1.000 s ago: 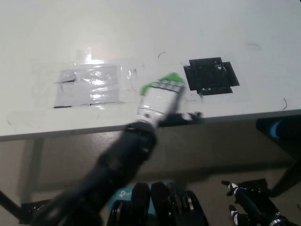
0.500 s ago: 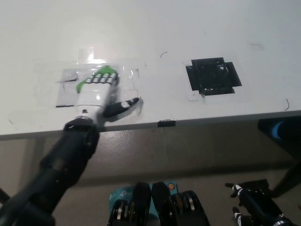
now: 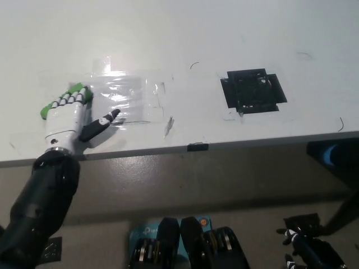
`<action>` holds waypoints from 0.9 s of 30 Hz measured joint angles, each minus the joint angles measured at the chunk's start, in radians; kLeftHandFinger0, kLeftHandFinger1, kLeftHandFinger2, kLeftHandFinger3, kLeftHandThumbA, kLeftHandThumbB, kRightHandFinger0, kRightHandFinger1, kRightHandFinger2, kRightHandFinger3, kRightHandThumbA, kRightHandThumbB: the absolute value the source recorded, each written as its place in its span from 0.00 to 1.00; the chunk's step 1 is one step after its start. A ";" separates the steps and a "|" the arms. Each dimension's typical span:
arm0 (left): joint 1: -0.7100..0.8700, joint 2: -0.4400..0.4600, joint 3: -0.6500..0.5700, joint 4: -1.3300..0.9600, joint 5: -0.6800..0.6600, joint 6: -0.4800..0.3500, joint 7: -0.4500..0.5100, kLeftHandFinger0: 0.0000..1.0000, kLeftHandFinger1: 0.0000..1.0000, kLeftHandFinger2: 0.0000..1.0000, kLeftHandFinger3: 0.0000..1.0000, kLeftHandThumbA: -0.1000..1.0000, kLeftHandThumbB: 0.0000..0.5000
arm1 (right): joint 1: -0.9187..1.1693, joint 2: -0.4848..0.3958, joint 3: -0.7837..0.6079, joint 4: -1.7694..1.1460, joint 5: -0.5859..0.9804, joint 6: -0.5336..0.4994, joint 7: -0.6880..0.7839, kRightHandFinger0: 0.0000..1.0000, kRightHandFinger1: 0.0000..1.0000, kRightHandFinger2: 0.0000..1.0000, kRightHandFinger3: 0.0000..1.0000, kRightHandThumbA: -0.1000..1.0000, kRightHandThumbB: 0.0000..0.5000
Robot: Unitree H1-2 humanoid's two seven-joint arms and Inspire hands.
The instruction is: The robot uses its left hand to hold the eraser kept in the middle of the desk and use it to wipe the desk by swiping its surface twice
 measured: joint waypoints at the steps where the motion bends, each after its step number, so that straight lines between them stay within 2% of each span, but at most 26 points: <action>1: 0.006 0.000 0.011 -0.005 -0.001 0.000 0.000 1.00 1.00 1.00 1.00 1.00 0.93 | 0.004 0.000 -0.002 0.000 0.000 0.000 0.000 0.55 0.66 0.81 0.94 0.29 0.07; 5: 0.009 -0.003 0.032 -0.008 -0.010 -0.001 0.000 1.00 1.00 1.00 1.00 1.00 0.88 | 0.007 0.000 -0.007 0.000 0.001 0.000 -0.001 0.56 0.67 0.81 0.94 0.29 0.07; 10: 0.016 -0.007 0.057 -0.025 -0.021 -0.001 0.000 1.00 1.00 1.00 1.00 1.00 0.93 | 0.008 0.000 -0.011 0.000 0.001 0.000 -0.001 0.56 0.67 0.80 0.93 0.30 0.07; 11: 0.016 -0.007 0.060 -0.029 -0.022 -0.001 0.000 1.00 1.00 1.00 1.00 1.00 0.89 | 0.008 0.000 -0.011 0.000 0.001 0.000 -0.001 0.56 0.67 0.80 0.94 0.29 0.06; 12: 0.017 -0.007 0.064 -0.034 -0.026 -0.001 0.000 1.00 1.00 1.00 1.00 1.00 0.77 | 0.008 0.000 -0.012 0.000 0.001 0.000 -0.001 0.57 0.67 0.82 0.95 0.30 0.07; 13: 0.019 -0.007 0.068 -0.037 -0.031 -0.002 0.000 1.00 1.00 1.00 1.00 1.00 0.71 | 0.008 0.000 -0.012 0.000 0.001 0.000 -0.001 0.57 0.68 0.82 0.95 0.31 0.06; 14: 0.020 -0.007 0.071 -0.041 -0.036 -0.005 -0.001 1.00 1.00 1.00 1.00 1.00 0.70 | 0.008 0.000 -0.013 0.000 0.001 0.000 -0.001 0.57 0.68 0.82 0.96 0.31 0.06; 15: 0.023 -0.007 0.080 -0.049 -0.047 -0.009 -0.004 1.00 1.00 1.00 1.00 1.00 0.65 | 0.008 0.000 -0.015 0.000 0.002 0.000 -0.001 0.56 0.67 0.81 0.94 0.28 0.10; 17: 0.032 -0.007 0.098 -0.072 -0.068 -0.014 -0.011 1.00 1.00 1.00 1.00 1.00 0.54 | 0.009 0.000 -0.021 0.000 0.003 -0.001 -0.001 0.56 0.67 0.81 0.95 0.29 0.10; 19: 0.042 -0.007 0.115 -0.105 -0.090 -0.018 -0.023 1.00 1.00 1.00 1.00 1.00 0.55 | 0.010 0.000 -0.028 -0.001 0.005 -0.001 -0.002 0.54 0.66 0.81 0.94 0.28 0.09; 20: 0.045 -0.007 0.122 -0.125 -0.110 -0.023 -0.036 1.00 1.00 1.00 1.00 1.00 0.66 | 0.011 0.000 -0.033 -0.001 0.007 -0.001 -0.003 0.55 0.67 0.81 0.95 0.30 0.08; 21: 0.049 -0.007 0.127 -0.149 -0.124 -0.022 -0.052 1.00 1.00 1.00 1.00 1.00 0.66 | 0.012 -0.001 -0.035 -0.001 0.009 -0.002 -0.003 0.57 0.68 0.83 0.95 0.30 0.09; 22: 0.055 -0.007 0.133 -0.195 -0.141 -0.020 -0.069 1.00 1.00 1.00 1.00 1.00 0.64 | 0.013 -0.001 -0.037 -0.001 0.012 -0.002 -0.004 0.58 0.68 0.83 0.95 0.30 0.10; 24: 0.068 -0.008 0.142 -0.275 -0.169 -0.013 -0.104 1.00 1.00 1.00 1.00 1.00 0.49 | 0.015 -0.002 -0.038 -0.001 0.017 -0.003 -0.004 0.59 0.69 0.84 0.95 0.30 0.11; 26: 0.072 -0.010 0.148 -0.349 -0.189 -0.007 -0.125 1.00 1.00 1.00 1.00 1.00 0.45 | 0.016 -0.002 -0.038 0.000 0.020 -0.003 -0.004 0.58 0.68 0.83 0.94 0.30 0.11; 27: 0.072 -0.010 0.154 -0.391 -0.200 -0.004 -0.136 1.00 1.00 1.00 1.00 1.00 0.61 | 0.016 -0.002 -0.038 0.000 0.022 -0.003 -0.004 0.58 0.68 0.83 0.94 0.29 0.12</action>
